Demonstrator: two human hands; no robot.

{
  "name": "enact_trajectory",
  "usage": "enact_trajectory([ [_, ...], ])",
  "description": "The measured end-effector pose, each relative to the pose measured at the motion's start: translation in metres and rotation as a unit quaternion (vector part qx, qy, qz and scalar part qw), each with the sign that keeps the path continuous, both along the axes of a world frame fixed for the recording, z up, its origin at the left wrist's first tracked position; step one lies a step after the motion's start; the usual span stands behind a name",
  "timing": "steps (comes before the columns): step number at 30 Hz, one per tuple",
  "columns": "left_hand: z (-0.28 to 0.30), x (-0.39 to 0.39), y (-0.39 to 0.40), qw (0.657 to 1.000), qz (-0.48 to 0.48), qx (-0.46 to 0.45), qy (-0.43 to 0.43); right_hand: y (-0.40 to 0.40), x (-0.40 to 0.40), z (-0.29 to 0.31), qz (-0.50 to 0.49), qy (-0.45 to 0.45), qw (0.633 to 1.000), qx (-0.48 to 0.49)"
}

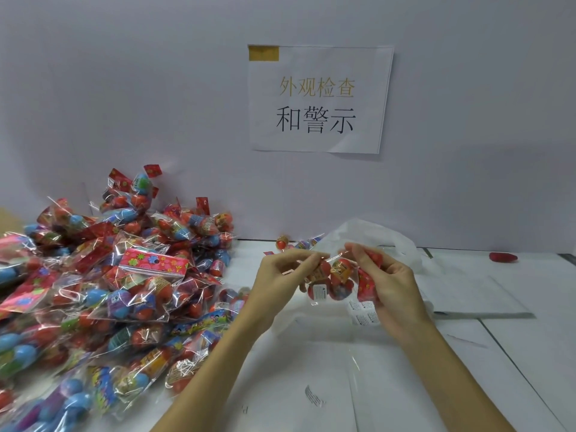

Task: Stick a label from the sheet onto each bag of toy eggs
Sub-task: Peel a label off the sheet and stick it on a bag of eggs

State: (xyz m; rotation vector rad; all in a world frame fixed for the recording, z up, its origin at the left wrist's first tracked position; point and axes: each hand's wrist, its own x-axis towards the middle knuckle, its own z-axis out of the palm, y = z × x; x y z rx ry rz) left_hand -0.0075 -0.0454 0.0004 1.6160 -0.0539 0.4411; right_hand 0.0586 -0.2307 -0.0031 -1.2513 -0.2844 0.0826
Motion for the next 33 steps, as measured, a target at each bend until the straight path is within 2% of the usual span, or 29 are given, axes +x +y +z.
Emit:
enact_trajectory([
  [1,-0.001,0.001,-0.001,1.000,0.016,-0.020,0.002,0.000,0.000,0.001,-0.009,-0.008,1.000,-0.005],
  [3,-0.005,0.003,-0.003,0.995,0.060,-0.077,0.010,0.001,-0.001,-0.001,-0.072,-0.077,0.991,-0.077],
  [5,-0.009,0.005,-0.001,0.986,0.081,-0.147,0.021,0.001,0.000,-0.006,-0.140,-0.150,0.966,-0.156],
  [7,-0.009,0.006,-0.001,0.974,0.079,-0.212,0.028,0.004,-0.002,-0.009,-0.167,-0.197,0.949,-0.178],
  [9,-0.008,0.006,-0.005,0.971,0.071,-0.228,0.015,0.009,-0.005,-0.012,-0.164,-0.246,0.932,-0.211],
  [10,-0.008,0.005,-0.008,0.977,0.071,-0.202,0.000,0.011,-0.006,-0.012,-0.144,-0.255,0.930,-0.222],
  [13,-0.010,0.003,-0.014,0.997,0.054,-0.009,-0.049,0.017,-0.010,-0.012,-0.019,-0.185,0.967,-0.174],
  [14,-0.011,0.003,-0.015,0.997,0.040,0.034,-0.052,0.019,-0.010,-0.012,0.005,-0.150,0.979,-0.142],
  [15,-0.011,0.003,-0.014,0.997,0.027,0.041,-0.052,0.019,-0.008,-0.012,0.009,-0.112,0.988,-0.109],
  [17,-0.007,0.001,-0.011,0.998,0.013,-0.019,-0.056,0.015,-0.005,-0.010,-0.020,-0.059,0.996,-0.071],
  [21,-0.007,0.006,-0.002,0.991,0.124,-0.042,-0.025,0.007,0.000,-0.009,0.010,-0.011,0.998,-0.067],
  [24,-0.006,0.007,0.000,0.987,0.067,-0.131,0.062,0.008,-0.002,-0.008,0.056,-0.016,0.995,-0.086],
  [25,-0.006,0.007,0.001,0.985,0.042,-0.156,0.064,0.010,-0.005,-0.007,0.068,-0.024,0.993,-0.093],
  [27,-0.006,0.006,0.001,0.979,0.023,-0.200,0.046,0.014,-0.009,-0.006,0.087,-0.036,0.990,-0.107],
  [29,-0.005,0.006,0.002,0.972,0.051,-0.226,0.027,0.015,-0.013,-0.003,0.096,-0.046,0.984,-0.139],
  [33,-0.005,0.005,0.006,0.969,0.140,-0.202,-0.013,0.005,-0.013,0.003,0.144,-0.068,0.969,-0.189],
])
